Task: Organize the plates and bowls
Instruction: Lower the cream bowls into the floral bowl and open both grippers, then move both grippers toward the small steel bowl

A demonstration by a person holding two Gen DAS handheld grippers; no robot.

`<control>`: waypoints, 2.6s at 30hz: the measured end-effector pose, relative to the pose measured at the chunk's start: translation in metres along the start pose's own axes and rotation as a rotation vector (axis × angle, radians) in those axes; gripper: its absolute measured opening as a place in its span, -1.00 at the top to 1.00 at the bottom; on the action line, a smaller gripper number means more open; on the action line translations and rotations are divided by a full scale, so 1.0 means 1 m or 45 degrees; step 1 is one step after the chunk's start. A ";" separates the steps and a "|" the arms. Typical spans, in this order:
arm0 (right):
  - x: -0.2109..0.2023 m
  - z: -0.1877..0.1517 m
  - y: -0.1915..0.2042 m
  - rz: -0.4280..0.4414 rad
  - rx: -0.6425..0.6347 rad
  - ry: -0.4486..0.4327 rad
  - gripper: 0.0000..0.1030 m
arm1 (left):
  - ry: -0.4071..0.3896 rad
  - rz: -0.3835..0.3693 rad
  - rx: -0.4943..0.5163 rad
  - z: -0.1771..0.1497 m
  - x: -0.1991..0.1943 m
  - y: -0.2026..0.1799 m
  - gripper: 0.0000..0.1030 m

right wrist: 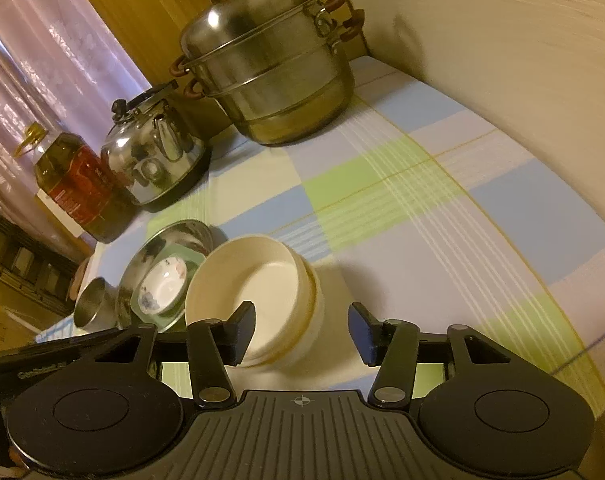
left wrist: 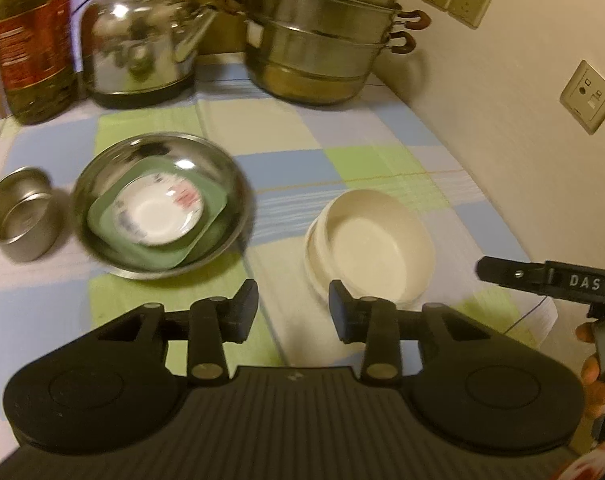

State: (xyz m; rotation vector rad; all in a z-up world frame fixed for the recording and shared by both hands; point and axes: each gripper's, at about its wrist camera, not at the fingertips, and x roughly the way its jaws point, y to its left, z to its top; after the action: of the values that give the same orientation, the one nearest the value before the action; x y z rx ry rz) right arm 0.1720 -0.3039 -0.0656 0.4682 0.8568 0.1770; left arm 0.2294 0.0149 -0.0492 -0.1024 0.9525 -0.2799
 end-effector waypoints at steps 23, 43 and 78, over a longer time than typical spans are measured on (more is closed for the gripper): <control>-0.035 -0.090 0.010 0.071 -0.099 0.192 -0.19 | 0.033 0.160 -0.281 -0.106 -0.079 0.046 0.33; 0.003 -0.132 0.075 0.218 -0.361 0.409 -0.19 | 0.034 0.300 -0.471 -0.158 -0.112 0.080 0.32; 0.180 -0.081 0.267 0.270 -0.422 0.296 -0.18 | -0.021 0.347 -0.307 -0.033 -0.042 0.265 0.33</control>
State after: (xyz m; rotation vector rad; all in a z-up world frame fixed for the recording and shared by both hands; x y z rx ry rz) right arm 0.2366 0.0189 -0.1103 0.2278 0.9824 0.5683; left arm 0.2303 0.2820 -0.0904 -0.1936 0.9686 0.0882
